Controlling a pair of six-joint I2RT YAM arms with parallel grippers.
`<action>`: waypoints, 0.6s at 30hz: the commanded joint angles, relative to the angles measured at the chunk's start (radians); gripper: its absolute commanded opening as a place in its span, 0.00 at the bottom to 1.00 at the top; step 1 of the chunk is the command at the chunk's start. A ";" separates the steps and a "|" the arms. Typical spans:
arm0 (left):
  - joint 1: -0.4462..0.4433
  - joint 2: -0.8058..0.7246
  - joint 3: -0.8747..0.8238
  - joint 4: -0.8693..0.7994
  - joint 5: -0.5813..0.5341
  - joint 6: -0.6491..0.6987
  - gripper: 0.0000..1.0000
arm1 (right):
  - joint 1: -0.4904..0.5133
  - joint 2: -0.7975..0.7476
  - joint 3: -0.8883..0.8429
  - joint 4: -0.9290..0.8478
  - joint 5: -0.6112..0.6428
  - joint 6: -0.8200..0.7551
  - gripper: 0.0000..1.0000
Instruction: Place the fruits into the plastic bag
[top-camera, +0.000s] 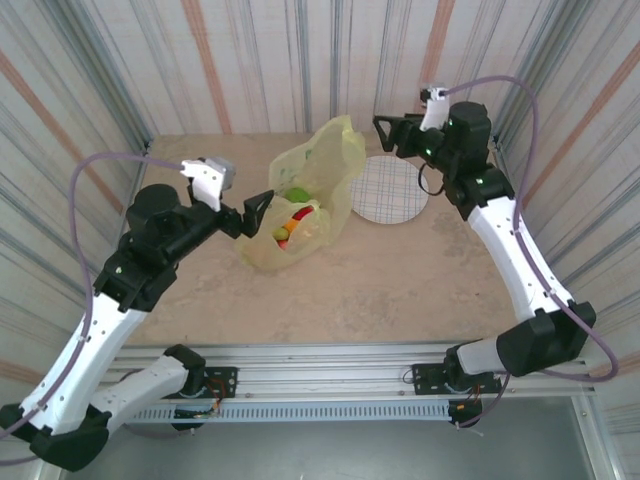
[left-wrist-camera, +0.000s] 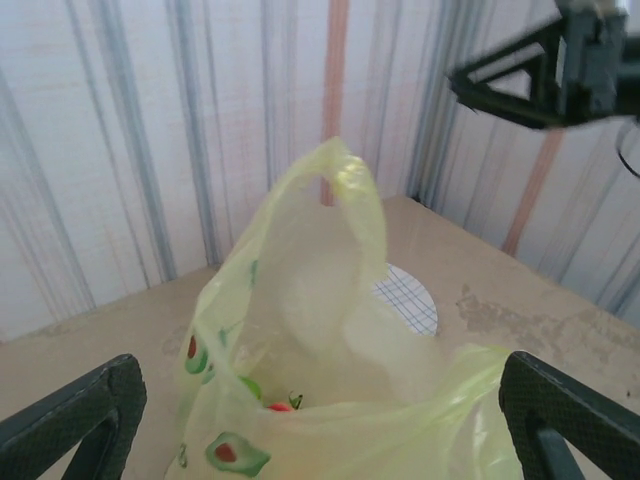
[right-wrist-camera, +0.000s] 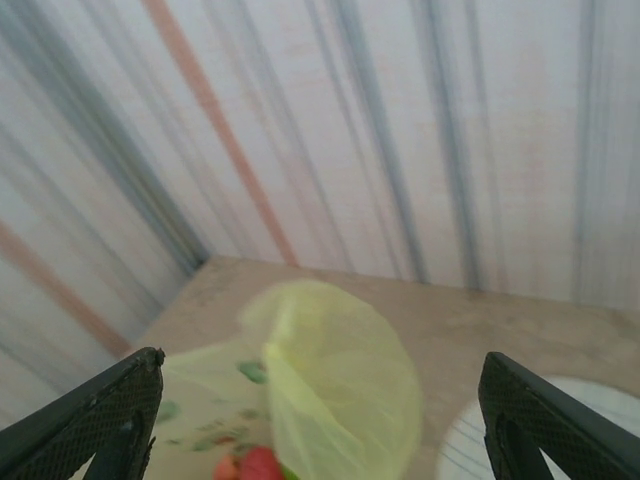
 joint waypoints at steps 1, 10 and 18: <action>0.047 -0.036 -0.082 0.025 -0.052 -0.103 0.96 | -0.033 -0.074 -0.107 -0.062 0.160 -0.069 0.85; 0.116 -0.053 -0.427 0.311 -0.512 -0.163 0.99 | -0.144 -0.186 -0.458 0.000 0.432 -0.074 0.99; 0.283 0.059 -0.629 0.578 -0.665 -0.157 0.99 | -0.214 -0.191 -0.695 0.165 0.577 -0.080 0.99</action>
